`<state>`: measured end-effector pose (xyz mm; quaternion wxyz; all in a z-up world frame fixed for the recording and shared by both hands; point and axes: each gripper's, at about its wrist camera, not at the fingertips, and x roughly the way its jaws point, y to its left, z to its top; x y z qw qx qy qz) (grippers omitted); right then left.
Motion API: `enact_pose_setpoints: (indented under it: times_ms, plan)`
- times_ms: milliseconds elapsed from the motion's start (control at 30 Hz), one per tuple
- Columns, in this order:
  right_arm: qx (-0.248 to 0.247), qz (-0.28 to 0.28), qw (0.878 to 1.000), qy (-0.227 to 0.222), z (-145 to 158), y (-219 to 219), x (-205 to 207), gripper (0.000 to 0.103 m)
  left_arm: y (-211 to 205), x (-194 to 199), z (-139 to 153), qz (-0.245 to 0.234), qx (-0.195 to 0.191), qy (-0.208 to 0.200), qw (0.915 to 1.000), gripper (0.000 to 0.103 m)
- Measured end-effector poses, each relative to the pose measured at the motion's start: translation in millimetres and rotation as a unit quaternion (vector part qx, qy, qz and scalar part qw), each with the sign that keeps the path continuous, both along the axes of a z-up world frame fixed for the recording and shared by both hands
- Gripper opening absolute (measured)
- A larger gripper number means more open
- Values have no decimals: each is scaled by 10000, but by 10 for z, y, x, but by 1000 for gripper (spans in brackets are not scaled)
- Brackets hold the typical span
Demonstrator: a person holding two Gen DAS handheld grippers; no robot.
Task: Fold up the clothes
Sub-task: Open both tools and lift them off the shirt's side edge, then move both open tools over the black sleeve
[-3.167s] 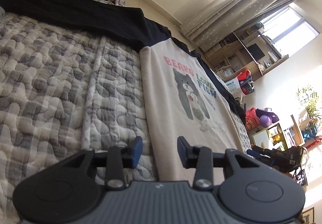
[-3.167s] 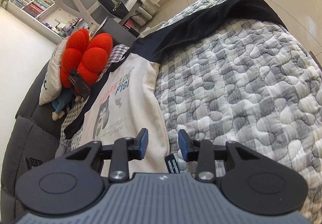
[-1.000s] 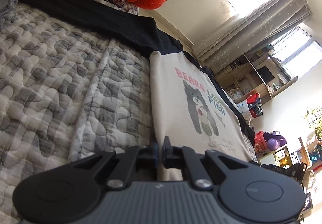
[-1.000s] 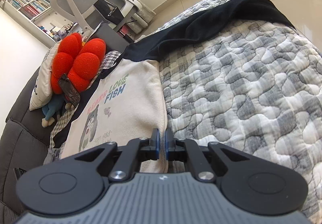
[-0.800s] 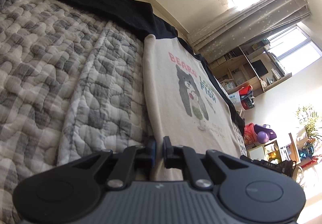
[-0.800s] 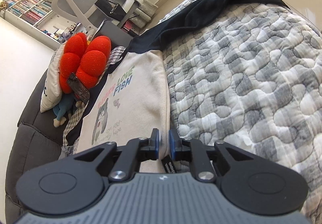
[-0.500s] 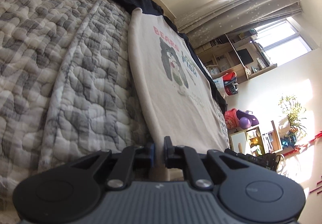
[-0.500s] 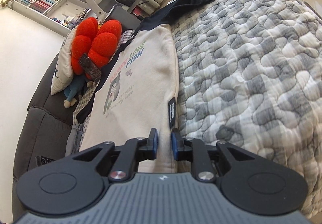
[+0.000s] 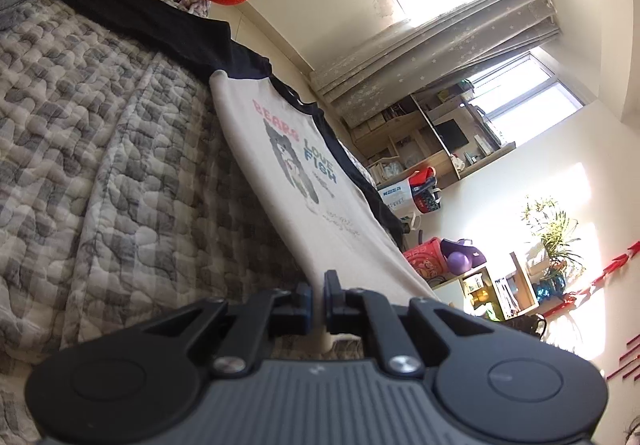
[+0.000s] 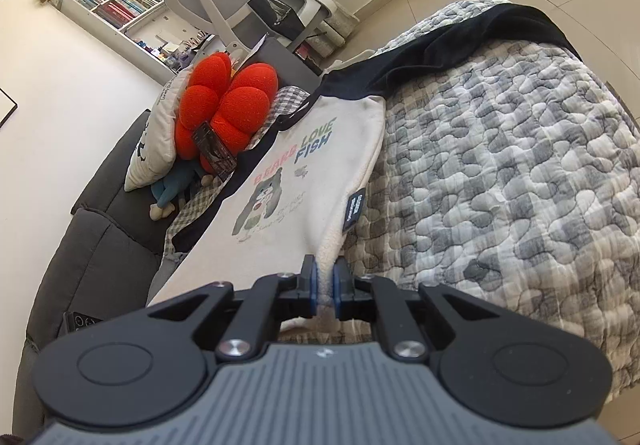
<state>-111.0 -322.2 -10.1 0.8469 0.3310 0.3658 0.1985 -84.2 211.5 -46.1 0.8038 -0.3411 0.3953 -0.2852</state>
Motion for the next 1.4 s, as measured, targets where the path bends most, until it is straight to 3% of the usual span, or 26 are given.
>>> enact_pose_setpoints:
  times_ms: [233,333,467,533,633,767,1000,1100,1267,1400]
  plan:
    - [-285,-69,9978,588,-402,-4,83,11,-42,53,-413,115,636,433,9970,6]
    - [-230,-56,9981,569,-462,-36,67,12,-52,52,-479,148,759,443,9960,7]
    - [-469,-35,9981,403,-343,-51,37,18,-1,45,-292,128,986,140,9949,15]
    - [-567,-86,9980,264,-284,-58,38,18,41,49,-186,209,1069,-79,9940,27]
    - [-629,-147,9979,25,-227,-35,88,19,18,89,-50,309,1179,-492,9913,37]
    - [-727,-213,9969,-231,-194,101,269,35,-257,227,24,121,1365,-910,9864,41]
    - [-1235,-100,9912,-472,-308,505,693,35,-816,527,-111,-101,1688,-1380,9759,53]
    - [-1591,42,9859,-525,-427,626,792,36,-902,606,-242,-64,1794,-1373,9741,58]
    - [-1346,116,9888,-635,-477,378,678,36,-758,443,-309,-264,1986,-1538,9676,58]
    - [-1097,61,9928,-471,-372,98,667,38,-672,465,-119,-489,2291,-1284,9636,60]
